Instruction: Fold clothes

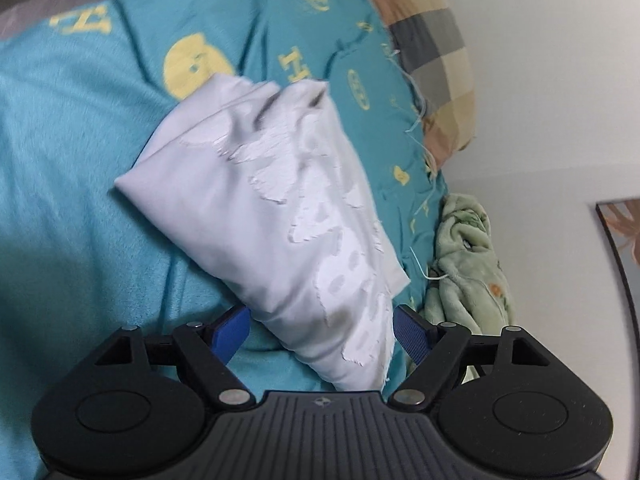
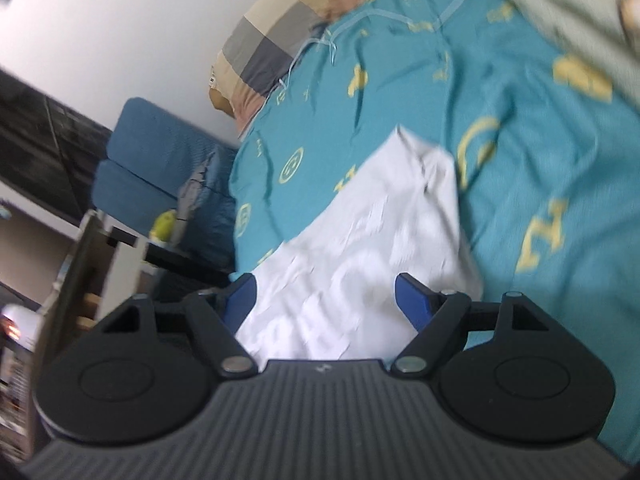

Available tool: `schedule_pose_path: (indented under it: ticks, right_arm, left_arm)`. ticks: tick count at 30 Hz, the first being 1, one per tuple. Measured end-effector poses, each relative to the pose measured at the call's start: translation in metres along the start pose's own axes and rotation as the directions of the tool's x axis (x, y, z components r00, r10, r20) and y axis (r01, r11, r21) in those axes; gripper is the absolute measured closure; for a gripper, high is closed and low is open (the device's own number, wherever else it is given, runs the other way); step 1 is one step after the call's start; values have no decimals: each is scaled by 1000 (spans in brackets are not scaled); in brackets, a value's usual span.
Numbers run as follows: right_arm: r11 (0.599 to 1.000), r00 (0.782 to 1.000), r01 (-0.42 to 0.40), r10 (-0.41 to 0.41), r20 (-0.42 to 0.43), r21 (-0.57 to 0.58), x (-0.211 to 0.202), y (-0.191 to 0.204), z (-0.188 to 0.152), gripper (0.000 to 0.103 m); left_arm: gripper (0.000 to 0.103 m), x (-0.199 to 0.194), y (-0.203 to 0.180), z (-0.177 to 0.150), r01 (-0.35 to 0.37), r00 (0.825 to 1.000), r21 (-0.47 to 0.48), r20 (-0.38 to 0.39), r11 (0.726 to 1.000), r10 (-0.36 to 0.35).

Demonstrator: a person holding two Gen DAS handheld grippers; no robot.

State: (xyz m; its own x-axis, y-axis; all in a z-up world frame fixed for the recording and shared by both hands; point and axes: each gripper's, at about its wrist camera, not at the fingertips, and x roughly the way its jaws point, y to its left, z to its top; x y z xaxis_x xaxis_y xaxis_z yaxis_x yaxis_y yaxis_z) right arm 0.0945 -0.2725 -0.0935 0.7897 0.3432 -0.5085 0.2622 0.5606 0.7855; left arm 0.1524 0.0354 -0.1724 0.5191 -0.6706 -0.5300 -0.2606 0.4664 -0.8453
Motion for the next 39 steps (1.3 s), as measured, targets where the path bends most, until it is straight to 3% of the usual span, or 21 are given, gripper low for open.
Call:
schedule_pose_path:
  ticks: [3,8,11,14,18,22,24,25,26,32,37,39]
  right_arm:
    - [995,998,-32,37,-56,91,8,-9,-9,24]
    - [939,979,-95,147,-138,330,28,-22,-26,24]
    - [902,965,-113,200,-172,416,41,-24,-39,24]
    - [880,959,-107,214,-186,463,55,-25,-44,24]
    - [844,975,-84,179,-130,530,68,-36,-36,25]
    - [817,994,-74,105,-21,572,62,-51,-23,26]
    - [804,997,-77,80,22,590,58,-57,-19,38]
    - [799,997,-75,74,26,597,58,-59,-18,45]
    - [807,998,-66,65,24,587,58,-58,-18,59]
    - [854,999,-40,39,13,518,54,-48,-18,74]
    - [868,996,-89,80,40,489,48,-42,-16,77]
    - [871,993,-120,108,53,476,44,-37,-14,78]
  left_arm:
    - [31,6,10,7,3,1000,-53,24,999,-2]
    - [61,4,6,13,28,998,-39,55,999,-26]
    - [75,-2,-4,15,85,994,-9,75,996,-84]
    - [79,-7,-14,18,135,987,20,87,991,-137]
    - [81,-6,-14,21,185,978,13,92,983,-186]
    - [81,-6,-4,23,204,975,-33,96,978,-200]
    - [81,-3,2,23,214,974,-71,91,974,-207]
    - [76,-1,6,22,219,973,-94,89,971,-211]
    - [67,0,11,23,219,974,-130,87,967,-209]
    - [27,11,36,21,217,976,-276,59,937,-209]
    - [24,17,45,25,153,988,-270,34,951,-150]
    - [28,14,47,26,182,983,-284,56,941,-174]
